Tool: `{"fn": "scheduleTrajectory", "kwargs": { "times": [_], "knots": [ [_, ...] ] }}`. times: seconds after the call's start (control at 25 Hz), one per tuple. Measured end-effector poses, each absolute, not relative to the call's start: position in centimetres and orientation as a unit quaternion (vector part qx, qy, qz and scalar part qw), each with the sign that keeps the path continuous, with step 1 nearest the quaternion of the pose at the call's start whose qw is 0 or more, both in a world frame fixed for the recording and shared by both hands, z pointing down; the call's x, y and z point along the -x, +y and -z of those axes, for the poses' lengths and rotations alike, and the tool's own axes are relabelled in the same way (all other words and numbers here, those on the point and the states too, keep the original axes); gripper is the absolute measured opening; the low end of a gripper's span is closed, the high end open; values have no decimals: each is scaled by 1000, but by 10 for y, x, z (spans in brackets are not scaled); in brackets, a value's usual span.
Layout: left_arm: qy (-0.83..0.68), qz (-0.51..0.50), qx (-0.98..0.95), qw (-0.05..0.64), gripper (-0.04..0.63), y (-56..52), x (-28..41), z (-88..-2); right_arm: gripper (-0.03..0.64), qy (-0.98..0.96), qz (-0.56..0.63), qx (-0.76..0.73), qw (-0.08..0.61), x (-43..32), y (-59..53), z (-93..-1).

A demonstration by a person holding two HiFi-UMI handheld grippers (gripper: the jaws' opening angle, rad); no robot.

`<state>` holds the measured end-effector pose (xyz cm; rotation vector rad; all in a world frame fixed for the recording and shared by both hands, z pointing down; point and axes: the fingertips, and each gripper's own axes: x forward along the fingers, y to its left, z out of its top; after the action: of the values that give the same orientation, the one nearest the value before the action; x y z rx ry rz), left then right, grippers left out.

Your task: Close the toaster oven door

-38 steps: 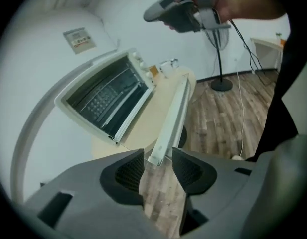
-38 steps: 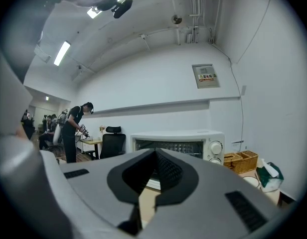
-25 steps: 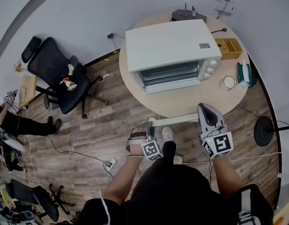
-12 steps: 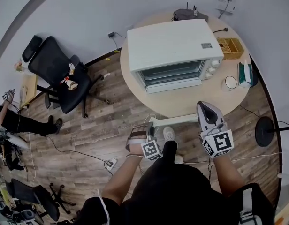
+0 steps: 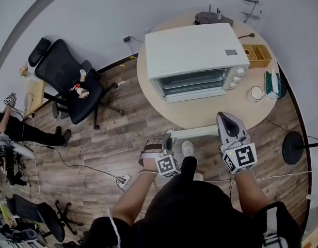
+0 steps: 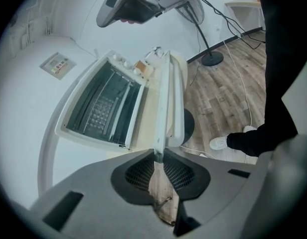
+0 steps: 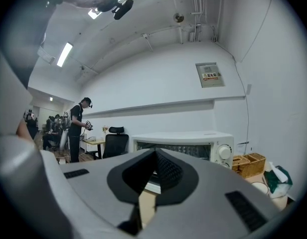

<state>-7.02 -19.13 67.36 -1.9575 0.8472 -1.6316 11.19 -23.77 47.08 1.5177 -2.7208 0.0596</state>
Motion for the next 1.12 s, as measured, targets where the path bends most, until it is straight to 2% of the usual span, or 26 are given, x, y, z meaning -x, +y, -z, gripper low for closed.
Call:
{"fn": "scheduleTrajectory", "kwargs": {
  "times": [0.56,1.12],
  "knots": [
    [371,536,719,241,38,-219,75,-604,0,-863,-15,-506,-1,-121,-234,-456],
    [403,515,718,240,38,-241,78,-580,0,-843,-13,-537,1,-155,-249,-448]
  ]
}}
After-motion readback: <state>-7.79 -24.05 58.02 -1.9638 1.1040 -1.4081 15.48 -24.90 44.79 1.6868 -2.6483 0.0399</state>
